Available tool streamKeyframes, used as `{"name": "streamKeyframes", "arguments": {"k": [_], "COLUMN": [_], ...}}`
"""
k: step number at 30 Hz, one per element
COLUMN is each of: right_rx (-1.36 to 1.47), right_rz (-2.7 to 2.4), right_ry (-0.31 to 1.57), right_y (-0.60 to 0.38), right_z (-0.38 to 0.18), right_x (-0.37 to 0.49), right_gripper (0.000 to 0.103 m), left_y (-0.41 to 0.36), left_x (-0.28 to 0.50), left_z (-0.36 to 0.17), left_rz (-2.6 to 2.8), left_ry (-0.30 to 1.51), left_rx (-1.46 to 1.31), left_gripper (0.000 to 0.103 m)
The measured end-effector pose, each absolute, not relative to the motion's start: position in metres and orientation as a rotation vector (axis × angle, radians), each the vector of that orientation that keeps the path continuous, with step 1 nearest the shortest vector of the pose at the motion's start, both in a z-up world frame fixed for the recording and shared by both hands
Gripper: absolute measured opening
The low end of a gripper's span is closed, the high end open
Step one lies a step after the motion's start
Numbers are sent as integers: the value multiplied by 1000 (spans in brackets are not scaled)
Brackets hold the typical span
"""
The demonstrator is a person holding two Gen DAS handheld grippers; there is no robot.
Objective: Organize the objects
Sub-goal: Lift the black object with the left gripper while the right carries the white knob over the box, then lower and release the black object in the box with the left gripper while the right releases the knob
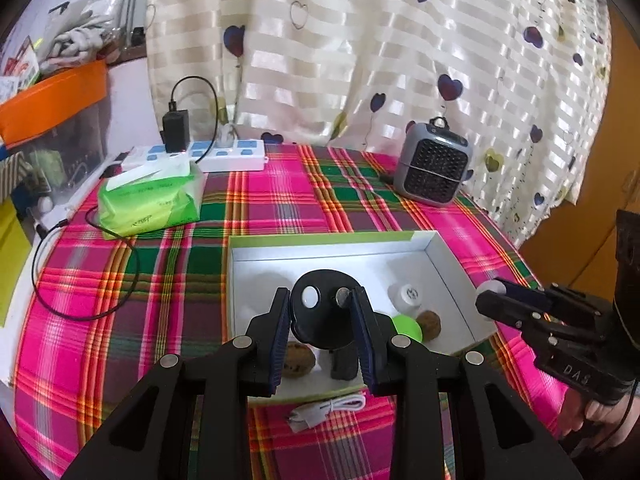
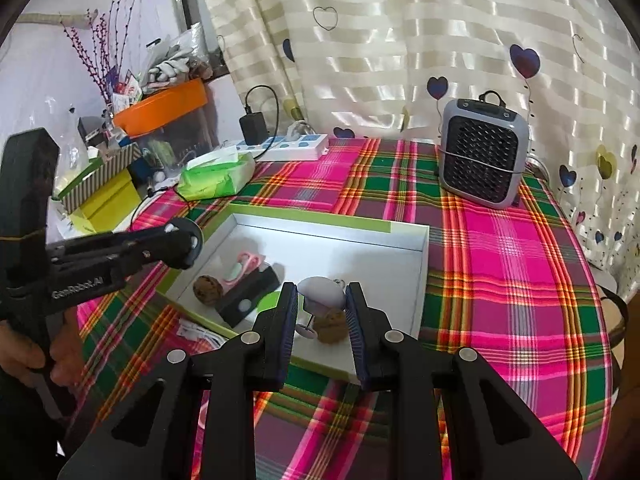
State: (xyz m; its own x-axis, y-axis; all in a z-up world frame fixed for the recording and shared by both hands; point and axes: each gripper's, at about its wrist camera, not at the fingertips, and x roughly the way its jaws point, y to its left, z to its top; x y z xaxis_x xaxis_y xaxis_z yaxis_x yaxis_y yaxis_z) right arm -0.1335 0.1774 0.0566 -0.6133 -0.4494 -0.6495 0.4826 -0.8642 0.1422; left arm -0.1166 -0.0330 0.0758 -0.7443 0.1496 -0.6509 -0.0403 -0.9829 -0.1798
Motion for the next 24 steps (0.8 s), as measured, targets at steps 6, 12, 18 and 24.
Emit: {"name": "streamKeyframes", "arguments": {"k": [6,12,18,24], "right_rx": [986,1011,1033,1045], "right_rz": [-2450,-2441,-2429,-2426], "right_ry": [63,68,91,95], "right_y": [180,180,176,175], "right_z": [47,38,32,28], "right_x": [-141,-149,-157,-162], "right_gripper": [26,26,26,26], "left_y": [-29,-30,-35,-38], "left_x": [-123,-129,-136,-141], "left_z": [61,50,41,35], "left_rz": [2836,2812,2800,2791], "left_ry": [-164,-184,-213,-215], "left_rx": [-1084,-1117,-1145,-1164], "left_gripper": [28,28,28,28]}}
